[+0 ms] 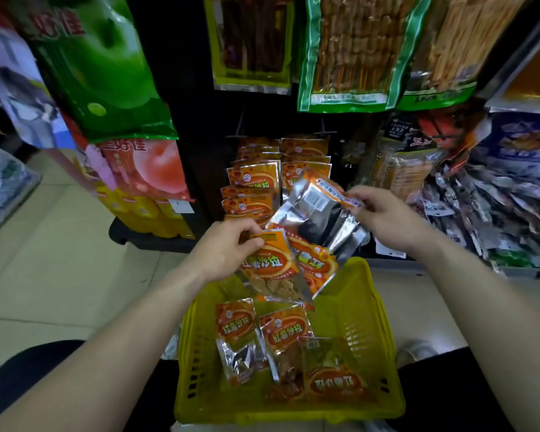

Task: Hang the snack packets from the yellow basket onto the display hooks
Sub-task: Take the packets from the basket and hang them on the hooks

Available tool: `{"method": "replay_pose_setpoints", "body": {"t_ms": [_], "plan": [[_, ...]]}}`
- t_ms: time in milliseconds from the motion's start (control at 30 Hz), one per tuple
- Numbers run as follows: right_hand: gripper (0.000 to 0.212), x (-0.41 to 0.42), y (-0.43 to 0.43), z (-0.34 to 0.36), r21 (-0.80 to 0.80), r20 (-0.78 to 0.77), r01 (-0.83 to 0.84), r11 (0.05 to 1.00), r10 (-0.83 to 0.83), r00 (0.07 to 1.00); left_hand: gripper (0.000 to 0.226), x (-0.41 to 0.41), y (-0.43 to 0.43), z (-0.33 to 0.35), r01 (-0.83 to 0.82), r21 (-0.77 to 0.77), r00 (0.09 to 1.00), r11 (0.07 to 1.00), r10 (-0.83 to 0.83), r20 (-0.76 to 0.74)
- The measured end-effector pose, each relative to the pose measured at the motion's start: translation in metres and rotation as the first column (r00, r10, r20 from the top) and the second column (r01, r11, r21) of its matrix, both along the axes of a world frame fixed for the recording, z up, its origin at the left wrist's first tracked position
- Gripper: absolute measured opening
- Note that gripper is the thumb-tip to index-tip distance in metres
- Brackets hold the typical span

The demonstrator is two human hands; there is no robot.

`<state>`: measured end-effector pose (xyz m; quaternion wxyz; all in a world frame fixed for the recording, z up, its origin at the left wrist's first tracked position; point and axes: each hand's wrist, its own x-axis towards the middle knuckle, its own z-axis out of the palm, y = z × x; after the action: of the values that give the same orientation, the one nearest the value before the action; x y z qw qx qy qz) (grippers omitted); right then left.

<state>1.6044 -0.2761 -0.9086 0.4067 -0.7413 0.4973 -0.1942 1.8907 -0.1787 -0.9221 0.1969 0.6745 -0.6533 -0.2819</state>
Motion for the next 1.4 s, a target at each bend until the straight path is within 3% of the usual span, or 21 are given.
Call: {"method": "replay_pose_setpoints", "body": {"t_ms": [133,267,367,433,633,767,933,1133,1233,1400], "plan": [[0.025,-0.003,-0.013,-0.004,0.070,0.095,0.043,0.997,-0.049,0.994,0.004,0.005,-0.010,-0.010,-0.035,0.020,0.999,0.999,0.035,0.017],[0.015,0.004,-0.024,-0.011,0.080,0.053,0.085,0.993,-0.090,0.995,0.009,0.007,-0.020,-0.007,-0.105,-0.073,0.994,0.992,0.107,0.024],[0.060,0.007,-0.031,-0.014,0.048,-0.078,0.165,0.985,-0.161,0.984,0.003,0.005,-0.022,0.000,-0.074,-0.153,0.988,0.985,0.093,0.120],[0.071,0.013,-0.030,-0.013,-0.035,-0.108,0.157,0.987,-0.160,0.981,0.007,0.000,-0.023,0.003,-0.013,-0.205,0.977,0.979,0.056,0.206],[0.057,0.053,0.006,-0.013,-0.371,-0.266,-0.192,0.909,0.094,0.959,0.005,-0.012,-0.022,0.008,0.164,-0.283,0.950,0.945,-0.074,0.302],[0.050,0.062,0.010,-0.017,-0.256,-0.266,-0.349,0.902,0.281,0.922,0.005,-0.018,-0.022,0.013,0.279,-0.278,0.923,0.919,-0.176,0.342],[0.027,0.056,0.004,-0.015,-0.206,-0.233,-0.394,0.896,0.346,0.909,0.009,-0.018,-0.020,0.009,0.347,-0.203,0.906,0.916,-0.271,0.326],[0.014,0.056,0.007,-0.013,-0.086,-0.170,-0.332,0.939,0.314,0.934,0.008,-0.019,-0.016,0.003,0.335,-0.172,0.915,0.926,-0.277,0.293],[0.014,0.051,0.001,-0.013,-0.120,-0.221,-0.303,0.945,0.272,0.937,0.004,-0.012,-0.018,0.006,0.214,-0.129,0.942,0.968,-0.169,0.289],[0.009,0.035,-0.012,-0.016,-0.100,-0.068,-0.013,0.995,0.006,0.998,0.006,0.006,-0.021,0.007,-0.017,-0.069,0.966,0.998,0.034,0.258]]}}
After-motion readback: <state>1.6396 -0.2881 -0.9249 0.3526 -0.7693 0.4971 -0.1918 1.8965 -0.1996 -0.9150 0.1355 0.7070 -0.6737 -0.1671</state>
